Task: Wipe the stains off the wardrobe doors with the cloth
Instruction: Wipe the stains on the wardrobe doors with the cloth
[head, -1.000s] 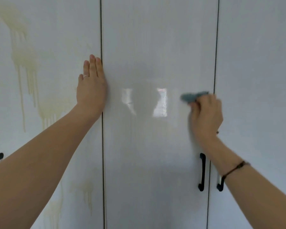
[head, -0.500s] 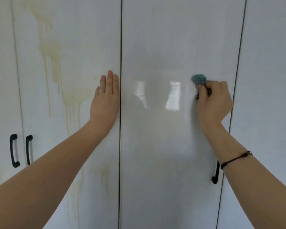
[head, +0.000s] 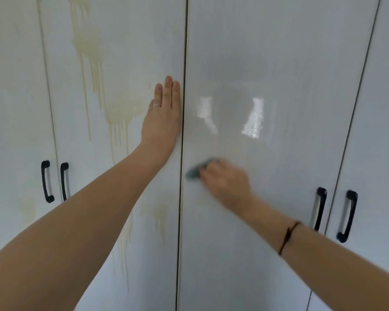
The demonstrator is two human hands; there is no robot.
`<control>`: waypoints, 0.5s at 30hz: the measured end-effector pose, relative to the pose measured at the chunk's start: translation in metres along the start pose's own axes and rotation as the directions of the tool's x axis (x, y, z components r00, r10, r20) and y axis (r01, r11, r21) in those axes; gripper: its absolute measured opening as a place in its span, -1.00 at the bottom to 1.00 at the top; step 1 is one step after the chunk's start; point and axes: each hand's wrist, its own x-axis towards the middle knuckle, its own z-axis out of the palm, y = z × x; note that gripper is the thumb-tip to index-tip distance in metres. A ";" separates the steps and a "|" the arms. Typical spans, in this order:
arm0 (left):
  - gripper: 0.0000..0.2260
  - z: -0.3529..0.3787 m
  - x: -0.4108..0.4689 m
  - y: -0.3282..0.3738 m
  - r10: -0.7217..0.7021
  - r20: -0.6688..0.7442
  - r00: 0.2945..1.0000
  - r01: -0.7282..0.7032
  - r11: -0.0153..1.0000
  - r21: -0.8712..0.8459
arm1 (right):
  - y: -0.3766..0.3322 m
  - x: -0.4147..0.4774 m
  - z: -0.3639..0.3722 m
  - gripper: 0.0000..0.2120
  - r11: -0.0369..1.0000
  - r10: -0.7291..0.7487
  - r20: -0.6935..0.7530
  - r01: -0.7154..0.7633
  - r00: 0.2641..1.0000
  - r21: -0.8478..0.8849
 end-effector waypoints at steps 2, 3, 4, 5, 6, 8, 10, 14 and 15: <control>-0.36 -0.003 -0.005 0.002 -0.025 -0.020 0.999 0.025 0.999 -0.040 | 0.034 0.071 -0.002 -0.89 0.965 0.247 -0.154 -0.257 0.957 -0.054; -0.34 -0.003 -0.006 0.001 -0.037 -0.042 0.998 0.035 0.998 -0.056 | 0.042 0.097 0.000 -0.87 0.935 0.341 -0.196 -0.353 0.919 -0.026; -0.32 -0.003 -0.007 0.001 -0.051 -0.060 0.997 0.047 0.996 -0.077 | 0.040 0.111 0.004 -0.86 0.914 0.396 -0.217 -0.405 0.892 0.005; -0.30 -0.006 -0.006 0.000 -0.056 -0.062 0.997 0.050 0.995 -0.089 | 0.031 0.116 0.009 -0.86 0.909 0.409 -0.237 -0.416 0.881 0.023; -0.29 -0.008 -0.006 -0.001 -0.057 -0.050 0.997 0.052 0.994 -0.101 | 0.015 0.111 0.015 -0.86 0.920 0.386 -0.241 -0.391 0.890 0.030; -0.28 -0.012 -0.006 -0.001 -0.059 -0.030 0.998 0.056 0.994 -0.099 | -0.027 0.068 0.027 -0.88 0.967 0.254 -0.153 -0.249 0.955 0.053; -0.30 -0.018 -0.006 0.000 -0.049 -0.010 0.999 0.047 0.994 -0.102 | -0.070 -0.001 0.037 -0.91 0.979 0.139 0.069 -0.147 0.988 0.142; -0.18 -0.028 -0.007 -0.002 -0.046 0.081 0.996 0.054 0.994 -0.100 | -0.119 -0.123 0.027 -0.87 0.969 -0.016 0.428 -0.092 0.904 0.230; -0.17 -0.030 -0.008 -0.003 -0.045 0.087 0.995 0.054 0.992 -0.113 | -0.120 -0.134 0.021 -0.85 0.972 -0.031 0.463 -0.080 0.886 0.219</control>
